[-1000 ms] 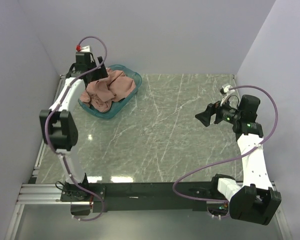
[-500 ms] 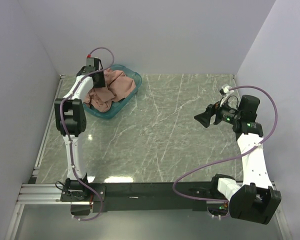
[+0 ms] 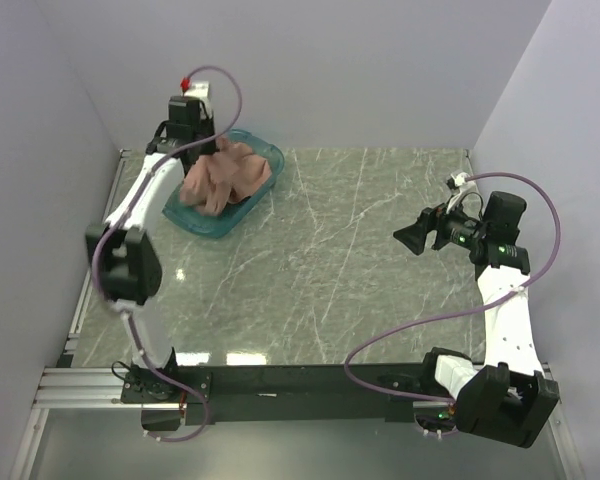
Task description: Fold and stack the t-shirts
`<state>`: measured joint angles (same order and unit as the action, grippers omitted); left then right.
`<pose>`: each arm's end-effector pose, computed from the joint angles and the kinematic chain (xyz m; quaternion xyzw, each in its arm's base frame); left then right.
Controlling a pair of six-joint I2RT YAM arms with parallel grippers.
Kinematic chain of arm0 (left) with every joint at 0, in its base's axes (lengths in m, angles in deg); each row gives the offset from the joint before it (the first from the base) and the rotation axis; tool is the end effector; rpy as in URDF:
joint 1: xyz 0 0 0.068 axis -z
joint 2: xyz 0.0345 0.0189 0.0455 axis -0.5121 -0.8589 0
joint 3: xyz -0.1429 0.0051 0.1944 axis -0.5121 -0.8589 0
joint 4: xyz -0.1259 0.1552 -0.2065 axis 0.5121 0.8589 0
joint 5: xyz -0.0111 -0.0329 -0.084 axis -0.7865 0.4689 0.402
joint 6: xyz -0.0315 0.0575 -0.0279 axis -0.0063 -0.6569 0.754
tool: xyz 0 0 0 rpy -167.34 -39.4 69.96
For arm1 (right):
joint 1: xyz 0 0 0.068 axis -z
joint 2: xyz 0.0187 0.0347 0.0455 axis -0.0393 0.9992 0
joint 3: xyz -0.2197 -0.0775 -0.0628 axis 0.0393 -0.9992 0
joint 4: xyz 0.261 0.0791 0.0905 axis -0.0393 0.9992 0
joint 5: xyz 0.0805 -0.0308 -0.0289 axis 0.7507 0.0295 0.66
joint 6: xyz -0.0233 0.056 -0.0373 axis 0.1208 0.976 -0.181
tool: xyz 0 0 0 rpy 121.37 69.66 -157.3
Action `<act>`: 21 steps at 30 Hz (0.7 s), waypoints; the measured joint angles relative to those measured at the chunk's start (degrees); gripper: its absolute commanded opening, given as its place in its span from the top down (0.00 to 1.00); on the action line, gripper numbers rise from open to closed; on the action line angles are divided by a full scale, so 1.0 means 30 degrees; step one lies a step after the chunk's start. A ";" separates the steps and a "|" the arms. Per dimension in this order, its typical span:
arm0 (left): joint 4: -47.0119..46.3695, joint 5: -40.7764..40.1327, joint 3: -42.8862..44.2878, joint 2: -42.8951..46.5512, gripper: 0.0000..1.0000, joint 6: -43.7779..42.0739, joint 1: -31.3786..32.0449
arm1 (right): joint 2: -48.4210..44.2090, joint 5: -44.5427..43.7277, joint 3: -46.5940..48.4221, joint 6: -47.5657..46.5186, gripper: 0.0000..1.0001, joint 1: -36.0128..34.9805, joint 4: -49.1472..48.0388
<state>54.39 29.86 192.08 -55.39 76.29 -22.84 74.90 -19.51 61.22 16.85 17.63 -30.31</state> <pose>0.4957 -0.0645 0.2796 -0.0286 0.8711 -0.0370 0.4889 0.2726 -0.0243 0.2811 -0.2163 0.7743 0.2953 0.5162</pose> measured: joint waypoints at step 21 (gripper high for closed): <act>-0.6645 0.8335 -0.2667 1.1307 1.00 0.3453 0.6564 | -0.0663 0.0073 0.0000 0.0277 0.01 0.1792 -0.0146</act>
<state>34.46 54.87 184.08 -21.46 86.65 -3.14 72.91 -19.29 61.22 17.68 23.00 -30.75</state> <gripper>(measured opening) 0.044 0.993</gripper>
